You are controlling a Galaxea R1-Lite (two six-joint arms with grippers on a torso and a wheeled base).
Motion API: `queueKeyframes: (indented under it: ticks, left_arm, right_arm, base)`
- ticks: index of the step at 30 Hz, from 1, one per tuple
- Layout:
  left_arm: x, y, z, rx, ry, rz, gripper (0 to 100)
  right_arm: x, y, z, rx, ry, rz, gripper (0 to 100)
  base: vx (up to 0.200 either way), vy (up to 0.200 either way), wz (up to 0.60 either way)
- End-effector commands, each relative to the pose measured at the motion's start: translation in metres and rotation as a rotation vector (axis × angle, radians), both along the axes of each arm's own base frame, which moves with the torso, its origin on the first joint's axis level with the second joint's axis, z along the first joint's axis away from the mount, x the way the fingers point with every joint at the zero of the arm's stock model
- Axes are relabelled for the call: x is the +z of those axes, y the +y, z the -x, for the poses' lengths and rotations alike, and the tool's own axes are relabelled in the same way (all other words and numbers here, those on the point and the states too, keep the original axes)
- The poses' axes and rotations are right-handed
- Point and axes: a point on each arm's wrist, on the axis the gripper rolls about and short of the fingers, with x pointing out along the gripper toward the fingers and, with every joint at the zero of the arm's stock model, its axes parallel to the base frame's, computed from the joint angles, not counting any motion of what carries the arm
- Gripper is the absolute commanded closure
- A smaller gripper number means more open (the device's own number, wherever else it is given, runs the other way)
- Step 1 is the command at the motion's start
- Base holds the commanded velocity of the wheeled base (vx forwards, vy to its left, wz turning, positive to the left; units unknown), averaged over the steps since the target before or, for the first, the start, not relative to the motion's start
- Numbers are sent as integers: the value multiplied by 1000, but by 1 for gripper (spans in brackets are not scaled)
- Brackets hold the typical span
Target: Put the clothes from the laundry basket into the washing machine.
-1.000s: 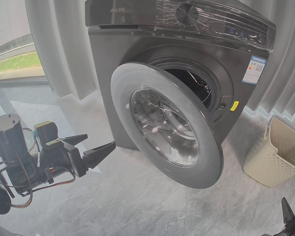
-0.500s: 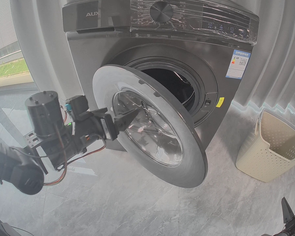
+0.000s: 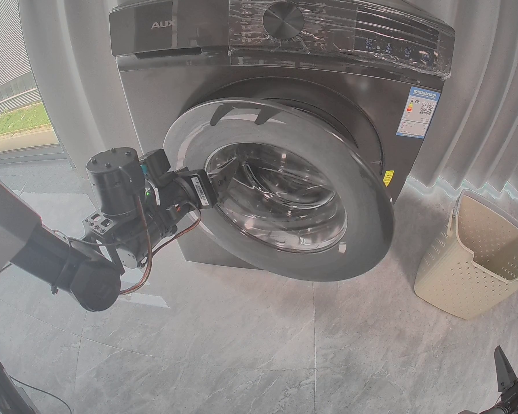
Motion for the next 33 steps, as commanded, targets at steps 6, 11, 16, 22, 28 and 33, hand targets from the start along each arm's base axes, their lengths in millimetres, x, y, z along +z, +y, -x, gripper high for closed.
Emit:
queueKeyframes:
  ticks: [6, 11, 16, 22, 28, 33]
  left_arm:
    - [8, 40, 100, -46, 16, -52, 0]
    - [2, 78, 163, -36, -35, -153, 0]
    - [-13, 104, 205, -16, -48, -218, 0]
    - [-26, 137, 241, 123, -58, -218, 0]
    - [-41, 157, 283, 221, -78, -210, 0]
    - [-70, 163, 313, 237, -4, -239, 0]
  right_arm:
    - [-5, 0, 0, 1, 1, 0, 0]
    - [-5, 0, 0, 1, 1, 0, 0]
    - [-5, 0, 0, -5, 2, 23, 0]
    - [-6, 0, 0, -6, 5, 37, 0]
    - [30, 3, 13, 152, -131, 26, 0]
    - [79, 9, -4, 435, 31, -136, 0]
  base:
    - [0, 0, 0]
    - [0, 0, 0]
    - [0, 0, 0]
    - [0, 0, 0]
    - [0, 0, 0]
    - [0, 0, 0]
